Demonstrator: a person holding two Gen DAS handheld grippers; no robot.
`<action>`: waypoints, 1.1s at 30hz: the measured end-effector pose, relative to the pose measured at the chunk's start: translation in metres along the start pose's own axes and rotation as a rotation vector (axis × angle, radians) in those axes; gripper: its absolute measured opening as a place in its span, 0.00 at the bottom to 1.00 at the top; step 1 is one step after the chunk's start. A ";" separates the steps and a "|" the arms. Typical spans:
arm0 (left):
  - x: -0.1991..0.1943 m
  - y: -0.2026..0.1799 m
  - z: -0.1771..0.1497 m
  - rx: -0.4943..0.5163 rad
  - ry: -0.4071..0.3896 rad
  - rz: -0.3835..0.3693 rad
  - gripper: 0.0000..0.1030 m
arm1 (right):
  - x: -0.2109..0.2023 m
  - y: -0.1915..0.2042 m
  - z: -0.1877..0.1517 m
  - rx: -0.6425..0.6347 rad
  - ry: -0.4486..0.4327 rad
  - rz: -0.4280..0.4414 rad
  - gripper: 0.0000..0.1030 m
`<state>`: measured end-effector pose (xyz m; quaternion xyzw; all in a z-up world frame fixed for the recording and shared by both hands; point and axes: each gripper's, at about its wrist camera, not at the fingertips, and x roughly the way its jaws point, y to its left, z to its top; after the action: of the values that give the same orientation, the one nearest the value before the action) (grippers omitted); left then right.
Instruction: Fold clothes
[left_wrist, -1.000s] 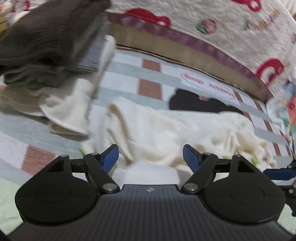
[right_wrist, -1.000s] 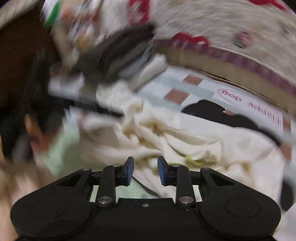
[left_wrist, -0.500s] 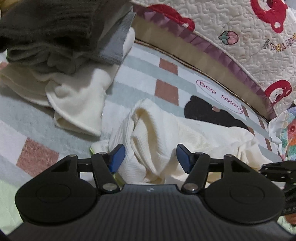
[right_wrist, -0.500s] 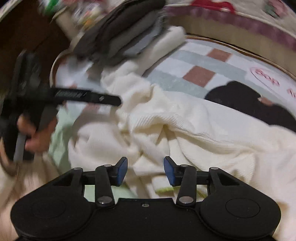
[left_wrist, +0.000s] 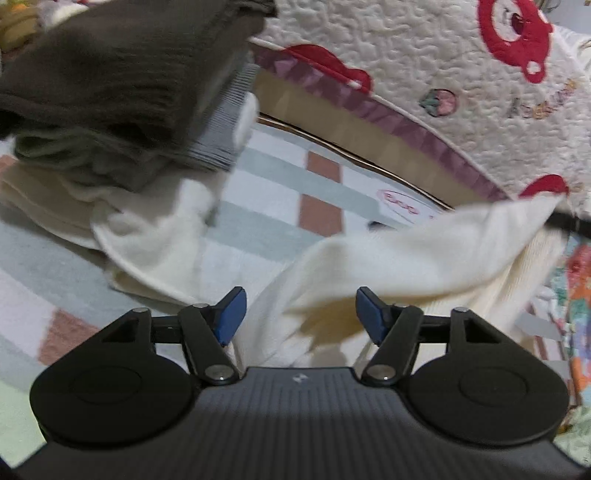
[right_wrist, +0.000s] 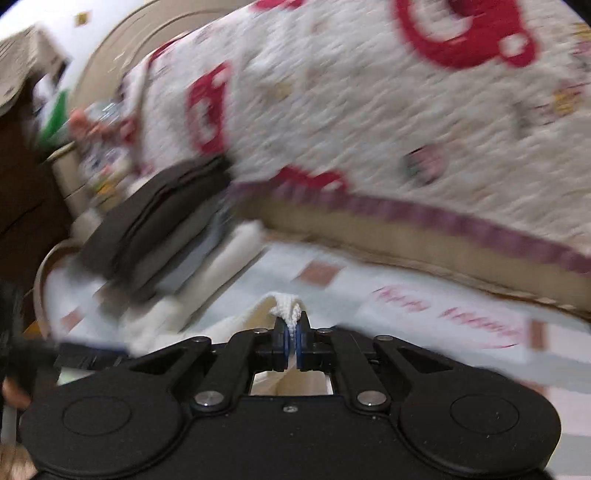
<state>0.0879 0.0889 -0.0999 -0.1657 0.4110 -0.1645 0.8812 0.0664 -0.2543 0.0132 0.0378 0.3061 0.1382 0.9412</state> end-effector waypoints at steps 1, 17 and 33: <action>0.004 -0.005 -0.002 0.012 0.015 -0.010 0.64 | -0.007 -0.006 0.001 0.000 -0.008 -0.032 0.05; 0.005 -0.085 -0.034 0.162 0.119 -0.020 0.68 | -0.120 -0.067 -0.017 -0.019 -0.157 -0.267 0.05; 0.064 -0.118 -0.006 0.211 0.060 -0.011 0.71 | -0.022 -0.203 0.065 -0.231 0.270 -0.641 0.13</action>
<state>0.1035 -0.0443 -0.0960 -0.0694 0.4168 -0.2168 0.8800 0.1359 -0.4541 0.0466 -0.1852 0.4063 -0.1265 0.8858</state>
